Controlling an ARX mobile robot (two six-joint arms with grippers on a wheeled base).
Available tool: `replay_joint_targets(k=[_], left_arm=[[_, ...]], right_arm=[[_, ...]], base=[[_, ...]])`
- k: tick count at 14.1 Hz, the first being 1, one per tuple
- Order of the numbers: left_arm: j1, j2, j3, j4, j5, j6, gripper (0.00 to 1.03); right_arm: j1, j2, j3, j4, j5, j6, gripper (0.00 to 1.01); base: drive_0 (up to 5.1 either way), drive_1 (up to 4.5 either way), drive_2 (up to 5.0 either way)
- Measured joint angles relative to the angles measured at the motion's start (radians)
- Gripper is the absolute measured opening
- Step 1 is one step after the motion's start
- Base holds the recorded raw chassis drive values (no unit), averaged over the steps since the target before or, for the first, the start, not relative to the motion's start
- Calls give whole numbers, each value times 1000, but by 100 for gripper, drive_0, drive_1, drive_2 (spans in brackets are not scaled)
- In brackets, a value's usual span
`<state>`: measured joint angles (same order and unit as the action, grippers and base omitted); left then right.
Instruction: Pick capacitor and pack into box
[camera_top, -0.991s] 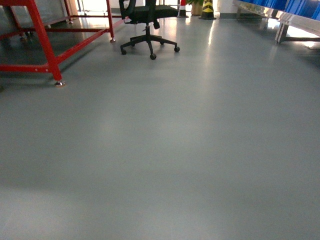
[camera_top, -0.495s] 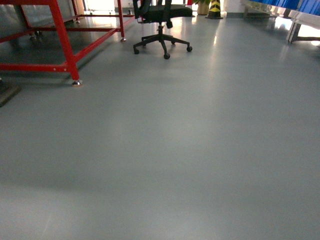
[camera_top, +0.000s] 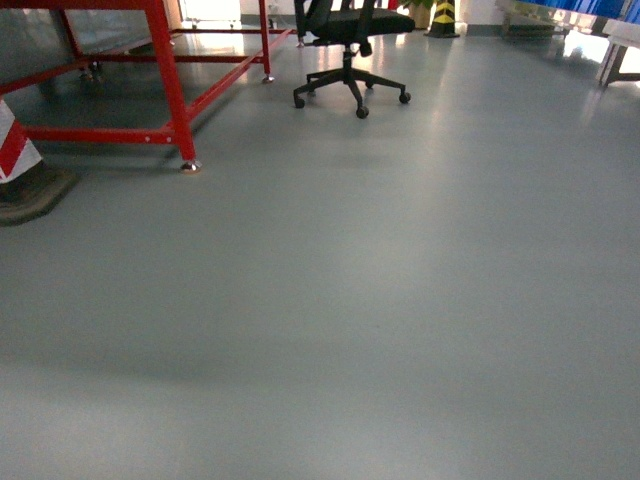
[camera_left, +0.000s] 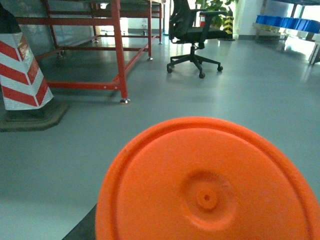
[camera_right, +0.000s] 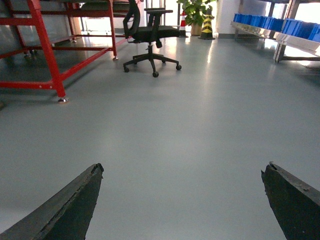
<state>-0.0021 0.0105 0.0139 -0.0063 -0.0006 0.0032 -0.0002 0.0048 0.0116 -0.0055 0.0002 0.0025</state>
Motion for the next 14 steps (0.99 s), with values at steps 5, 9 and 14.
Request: replay_joint_targets(k=[5,9,14], left_arm=[[0,0,0,0,1,0,43],[0,0,0,-1,-2,0,43],[0,0,0,0,0,0,43]], right_arm=[[0,0,0,0,0,0,98],[0,0,0,3,0,0,98],[0,0,0,1,0,0,98]], base=[[-501,244,244],[-503,242,242],[-509,237,237]])
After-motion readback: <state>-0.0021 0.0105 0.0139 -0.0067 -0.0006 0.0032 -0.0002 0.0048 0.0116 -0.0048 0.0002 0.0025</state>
